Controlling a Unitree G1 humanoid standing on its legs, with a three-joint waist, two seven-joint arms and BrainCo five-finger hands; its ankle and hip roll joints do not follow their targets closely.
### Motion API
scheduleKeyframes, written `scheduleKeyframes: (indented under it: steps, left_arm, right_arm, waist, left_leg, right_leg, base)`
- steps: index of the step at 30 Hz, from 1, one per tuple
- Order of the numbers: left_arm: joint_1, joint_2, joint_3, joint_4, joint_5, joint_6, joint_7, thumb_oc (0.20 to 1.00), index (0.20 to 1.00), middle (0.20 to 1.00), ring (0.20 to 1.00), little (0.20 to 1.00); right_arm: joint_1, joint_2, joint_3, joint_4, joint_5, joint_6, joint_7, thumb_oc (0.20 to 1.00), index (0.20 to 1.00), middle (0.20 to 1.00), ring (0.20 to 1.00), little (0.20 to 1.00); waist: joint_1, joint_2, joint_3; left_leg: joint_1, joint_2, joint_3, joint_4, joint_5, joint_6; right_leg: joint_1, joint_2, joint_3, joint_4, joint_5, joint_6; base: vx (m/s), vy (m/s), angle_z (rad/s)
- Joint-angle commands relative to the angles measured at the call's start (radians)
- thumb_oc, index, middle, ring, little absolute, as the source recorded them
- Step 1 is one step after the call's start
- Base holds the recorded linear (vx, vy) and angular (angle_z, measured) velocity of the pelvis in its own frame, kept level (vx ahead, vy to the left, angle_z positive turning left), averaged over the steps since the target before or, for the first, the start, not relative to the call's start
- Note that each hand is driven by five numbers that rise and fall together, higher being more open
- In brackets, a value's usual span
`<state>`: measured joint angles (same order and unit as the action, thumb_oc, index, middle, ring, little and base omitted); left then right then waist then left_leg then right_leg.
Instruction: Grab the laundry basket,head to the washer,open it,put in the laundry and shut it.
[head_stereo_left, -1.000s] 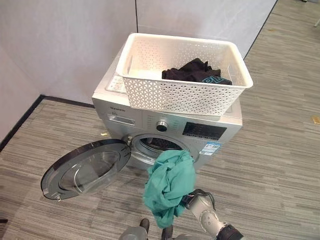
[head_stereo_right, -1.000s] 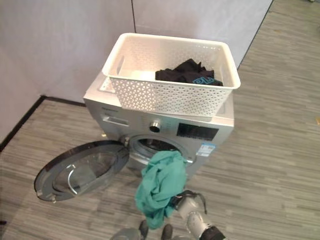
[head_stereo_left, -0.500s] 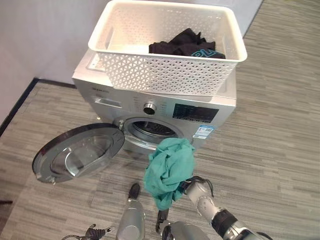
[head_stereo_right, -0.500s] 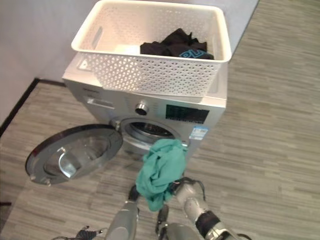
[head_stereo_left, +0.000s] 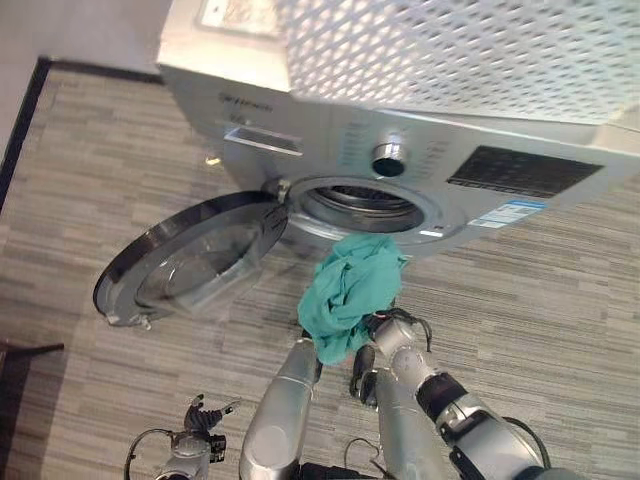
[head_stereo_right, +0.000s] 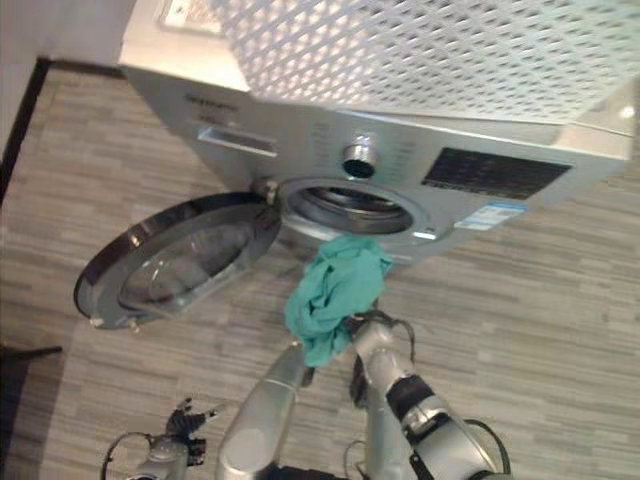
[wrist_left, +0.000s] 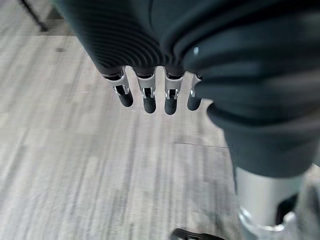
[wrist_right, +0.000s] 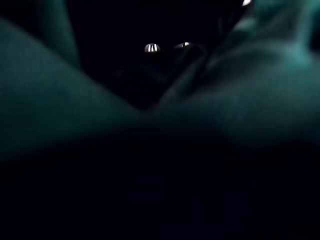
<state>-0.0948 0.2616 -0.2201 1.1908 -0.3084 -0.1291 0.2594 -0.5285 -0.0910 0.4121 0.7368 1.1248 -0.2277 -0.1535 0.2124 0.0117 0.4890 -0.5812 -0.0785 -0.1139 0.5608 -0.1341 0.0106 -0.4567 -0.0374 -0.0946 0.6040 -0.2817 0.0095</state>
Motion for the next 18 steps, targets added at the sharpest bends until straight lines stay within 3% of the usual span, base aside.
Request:
scheduleKeyframes:
  steps: [1,4,5,10,11,14,18]
  left_arm:
    - [0.066,0.007,-0.019,0.021,-0.02,-0.001,0.022,1.0,1.0,1.0,1.0,1.0]
    - [0.066,-0.002,-0.047,0.033,-0.03,0.001,0.019,1.0,1.0,1.0,1.0,1.0]
    - [0.065,-0.005,-0.056,0.035,-0.03,0.002,0.019,1.0,1.0,1.0,1.0,1.0]
    - [0.054,-0.012,-0.11,0.021,-0.034,-0.006,0.014,1.0,1.0,1.0,1.0,1.0]
    - [0.053,-0.01,-0.137,0.002,-0.037,-0.009,0.011,1.0,1.0,1.0,1.0,1.0]
    - [0.048,-0.006,-0.162,-0.019,-0.042,-0.011,0.011,1.0,1.0,1.0,1.0,1.0]
    - [0.054,0.018,-0.224,-0.102,-0.021,-0.025,0.01,1.0,1.0,1.0,1.0,1.0]
  right_arm:
    - [0.009,0.026,-0.029,-0.053,-0.01,-0.085,-0.024,0.2,0.2,0.2,0.2,0.2]
    - [-0.115,0.019,-0.117,0.054,0.007,-0.107,-0.068,0.2,0.2,0.2,0.2,0.2]
    - [-0.144,0.01,-0.138,0.081,0.008,-0.107,-0.077,0.2,0.2,0.2,0.2,0.2]
    - [-0.325,-0.063,-0.237,0.258,0.009,-0.102,-0.114,0.2,0.2,0.2,0.2,0.2]
    - [-0.401,-0.123,-0.275,0.36,-0.004,-0.086,-0.137,0.2,0.2,0.2,0.2,0.2]
    - [-0.482,-0.181,-0.303,0.445,-0.004,-0.069,-0.147,0.2,0.2,0.2,0.2,0.2]
    - [-0.632,-0.378,-0.306,0.58,-0.063,-0.035,-0.17,0.2,0.2,0.2,0.2,0.2]
  waist:
    - [0.006,-0.005,-0.047]
    - [0.026,0.016,-0.017]
    - [0.031,0.02,-0.013]
    - [0.061,0.054,0.016]
    - [0.074,0.071,0.03]
    - [0.091,0.085,0.03]
    - [0.146,0.132,0.031]
  left_leg:
    - [-0.03,0.06,-0.033,0.092,-0.037,0.007]
    - [-0.118,0.037,-0.045,0.169,-0.061,0.023]
    - [-0.124,0.032,-0.047,0.199,-0.102,0.027]
    - [-0.211,0.006,-0.06,0.276,-0.136,0.047]
    - [-0.249,-0.007,-0.061,0.309,-0.149,0.055]
    - [-0.294,-0.018,-0.067,0.342,-0.164,0.06]
    - [-0.422,-0.052,-0.065,0.453,-0.206,0.071]
  right_leg:
    - [0.058,-0.043,0.014,-0.084,0.067,0.07]
    - [-0.011,-0.053,0.0,-0.036,0.055,0.07]
    - [-0.014,-0.055,0.0,-0.015,0.025,0.076]
    - [-0.088,-0.066,-0.006,0.036,0.01,0.081]
    - [-0.124,-0.071,-0.007,0.062,0.005,0.084]
    - [-0.169,-0.075,-0.013,0.088,-0.004,0.084]
    - [-0.295,-0.095,-0.024,0.18,-0.028,0.096]
  base:
    - [-0.05,0.04,0.16]
    - [-0.02,0.069,0.03]
    - [0.06,0.073,0.11]
    - [0.01,0.084,0.15]
    - [0.02,0.092,0.14]
    - [0.03,0.095,0.18]
    - [0.05,0.132,0.13]
